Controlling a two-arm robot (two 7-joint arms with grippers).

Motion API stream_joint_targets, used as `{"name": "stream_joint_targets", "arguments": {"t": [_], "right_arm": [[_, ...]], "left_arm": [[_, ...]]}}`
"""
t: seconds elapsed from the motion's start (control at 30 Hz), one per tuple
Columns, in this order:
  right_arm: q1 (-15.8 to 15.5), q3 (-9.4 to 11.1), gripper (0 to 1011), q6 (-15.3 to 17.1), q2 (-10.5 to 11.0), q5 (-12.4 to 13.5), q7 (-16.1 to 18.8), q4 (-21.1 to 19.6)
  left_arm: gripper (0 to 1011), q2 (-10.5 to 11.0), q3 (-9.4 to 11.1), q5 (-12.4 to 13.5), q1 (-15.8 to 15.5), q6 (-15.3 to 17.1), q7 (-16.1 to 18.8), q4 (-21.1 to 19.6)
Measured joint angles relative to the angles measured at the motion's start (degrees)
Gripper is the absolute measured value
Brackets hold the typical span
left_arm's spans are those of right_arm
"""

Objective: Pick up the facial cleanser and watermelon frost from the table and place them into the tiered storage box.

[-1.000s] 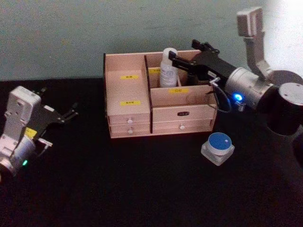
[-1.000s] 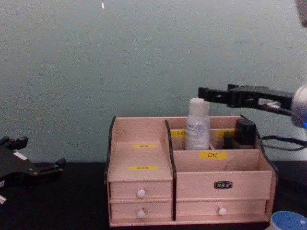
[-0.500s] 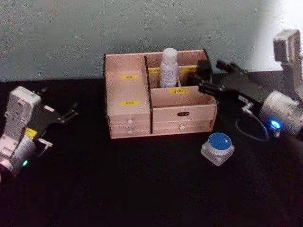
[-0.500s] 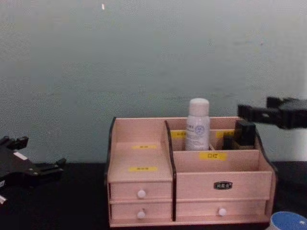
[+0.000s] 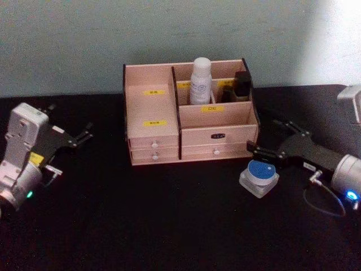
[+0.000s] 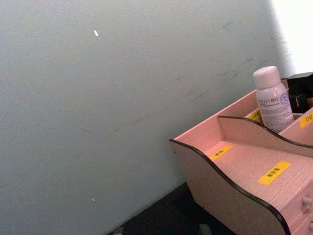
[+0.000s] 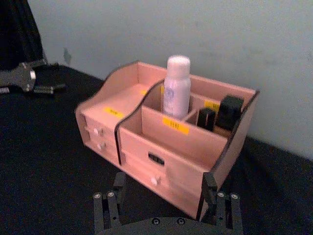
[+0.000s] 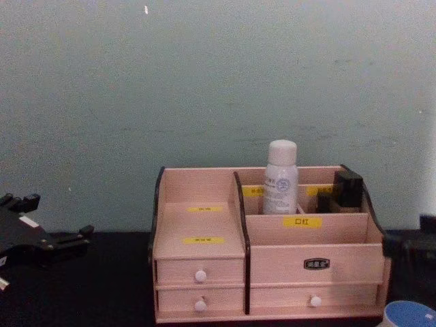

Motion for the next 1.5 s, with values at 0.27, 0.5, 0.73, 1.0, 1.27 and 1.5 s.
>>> {"name": "stream_joint_targets", "arguments": {"t": [0.27,0.5,0.73,1.0,1.27,1.5], "right_arm": [[-1.26,-1.10,1000,1.97,0.76,-0.36,-1.25,0.79],[-0.89,-2.00,1000,4.25,0.81,-1.37,-2.22,1.87],[-0.18,-2.68,1000,5.48,0.46,-1.77,-2.27,2.95],[0.33,-3.18,1000,6.39,0.16,-2.14,-2.29,3.64],[0.42,-3.46,1000,6.87,0.21,-2.35,-2.16,3.88],[0.53,-3.69,1000,7.07,0.16,-2.58,-2.07,4.15]], "left_arm": [[1001,0.00,0.00,0.00,0.00,0.00,0.00,0.00],[1001,0.00,0.00,0.00,0.00,0.00,0.00,0.00],[1001,0.00,0.00,0.00,0.00,0.00,0.00,0.00],[1001,0.00,0.00,0.00,0.00,0.00,0.00,0.00],[1001,0.00,0.00,0.00,0.00,0.00,0.00,0.00],[1001,0.00,0.00,0.00,0.00,0.00,0.00,0.00]]}}
